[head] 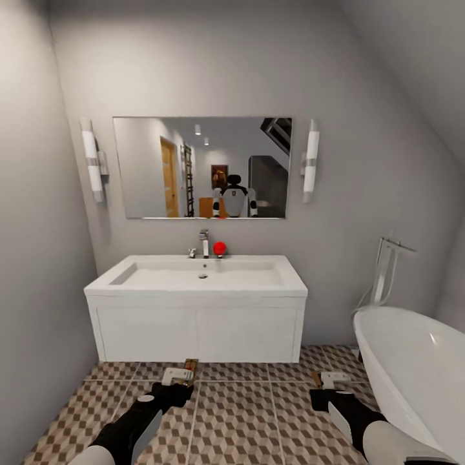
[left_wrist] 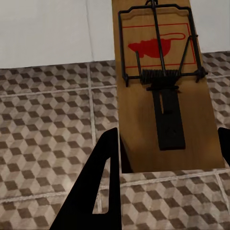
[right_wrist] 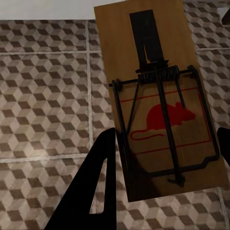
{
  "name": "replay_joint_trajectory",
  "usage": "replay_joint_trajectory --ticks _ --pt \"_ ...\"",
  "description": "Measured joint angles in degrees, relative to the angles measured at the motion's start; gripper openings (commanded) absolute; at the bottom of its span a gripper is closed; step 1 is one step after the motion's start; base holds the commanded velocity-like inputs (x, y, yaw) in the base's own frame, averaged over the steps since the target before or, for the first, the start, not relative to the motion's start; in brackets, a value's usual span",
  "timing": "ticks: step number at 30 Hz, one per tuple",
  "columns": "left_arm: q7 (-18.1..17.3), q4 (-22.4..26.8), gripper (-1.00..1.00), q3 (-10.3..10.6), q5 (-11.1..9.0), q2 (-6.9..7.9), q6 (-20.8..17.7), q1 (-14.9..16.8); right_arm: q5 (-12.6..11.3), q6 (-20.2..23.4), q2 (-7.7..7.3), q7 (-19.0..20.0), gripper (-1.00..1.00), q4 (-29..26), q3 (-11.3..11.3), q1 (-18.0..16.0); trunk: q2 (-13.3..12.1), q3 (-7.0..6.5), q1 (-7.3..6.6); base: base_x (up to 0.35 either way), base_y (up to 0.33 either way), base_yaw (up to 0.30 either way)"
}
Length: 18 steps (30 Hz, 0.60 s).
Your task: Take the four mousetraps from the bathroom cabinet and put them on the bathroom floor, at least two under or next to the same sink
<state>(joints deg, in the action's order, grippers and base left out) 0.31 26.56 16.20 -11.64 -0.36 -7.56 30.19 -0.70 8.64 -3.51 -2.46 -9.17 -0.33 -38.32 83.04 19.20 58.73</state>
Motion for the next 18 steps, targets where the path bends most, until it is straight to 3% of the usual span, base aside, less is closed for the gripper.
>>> replay_joint_trajectory --ticks 18 --pt "0.7 0.0 -1.0 -0.1 0.0 -0.27 -0.4 0.0 0.0 0.0 0.03 0.0 -1.0 0.0 0.0 0.0 0.0 0.0 0.0 0.0 0.0 0.025"
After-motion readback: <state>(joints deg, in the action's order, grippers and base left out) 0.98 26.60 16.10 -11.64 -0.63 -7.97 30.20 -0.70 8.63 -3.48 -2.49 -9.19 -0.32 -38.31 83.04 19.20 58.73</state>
